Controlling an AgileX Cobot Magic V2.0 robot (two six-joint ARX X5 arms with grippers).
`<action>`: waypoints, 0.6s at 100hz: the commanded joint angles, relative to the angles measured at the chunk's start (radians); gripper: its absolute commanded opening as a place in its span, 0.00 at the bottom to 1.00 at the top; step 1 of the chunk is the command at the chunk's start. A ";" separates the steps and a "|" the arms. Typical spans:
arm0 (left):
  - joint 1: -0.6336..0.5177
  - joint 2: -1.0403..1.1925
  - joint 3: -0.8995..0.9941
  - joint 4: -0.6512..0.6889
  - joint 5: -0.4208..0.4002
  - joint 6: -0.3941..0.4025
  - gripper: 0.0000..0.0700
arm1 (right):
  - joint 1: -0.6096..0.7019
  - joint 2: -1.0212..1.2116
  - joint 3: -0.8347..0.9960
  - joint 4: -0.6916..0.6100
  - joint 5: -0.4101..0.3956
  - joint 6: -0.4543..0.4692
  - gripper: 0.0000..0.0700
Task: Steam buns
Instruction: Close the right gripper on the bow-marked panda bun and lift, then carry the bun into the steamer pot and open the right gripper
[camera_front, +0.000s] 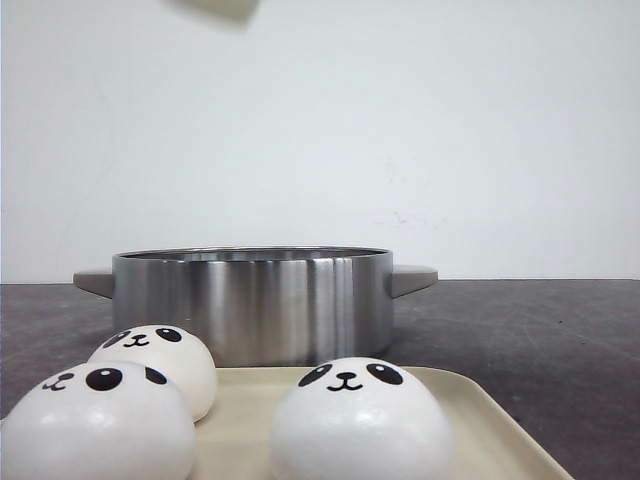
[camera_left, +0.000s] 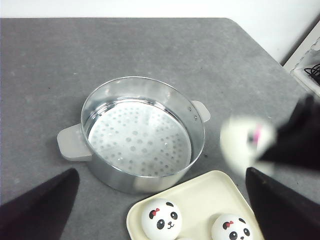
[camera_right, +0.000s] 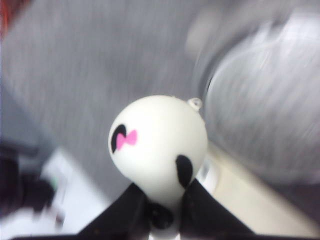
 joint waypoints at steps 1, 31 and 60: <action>-0.005 0.005 0.016 0.011 -0.004 0.005 0.95 | -0.037 0.064 0.070 0.006 0.010 -0.045 0.00; -0.005 0.005 0.016 0.007 -0.004 0.005 0.95 | -0.223 0.362 0.244 -0.002 0.002 -0.081 0.00; -0.005 0.005 0.016 -0.001 -0.004 0.006 0.95 | -0.296 0.579 0.249 0.029 0.011 -0.074 0.00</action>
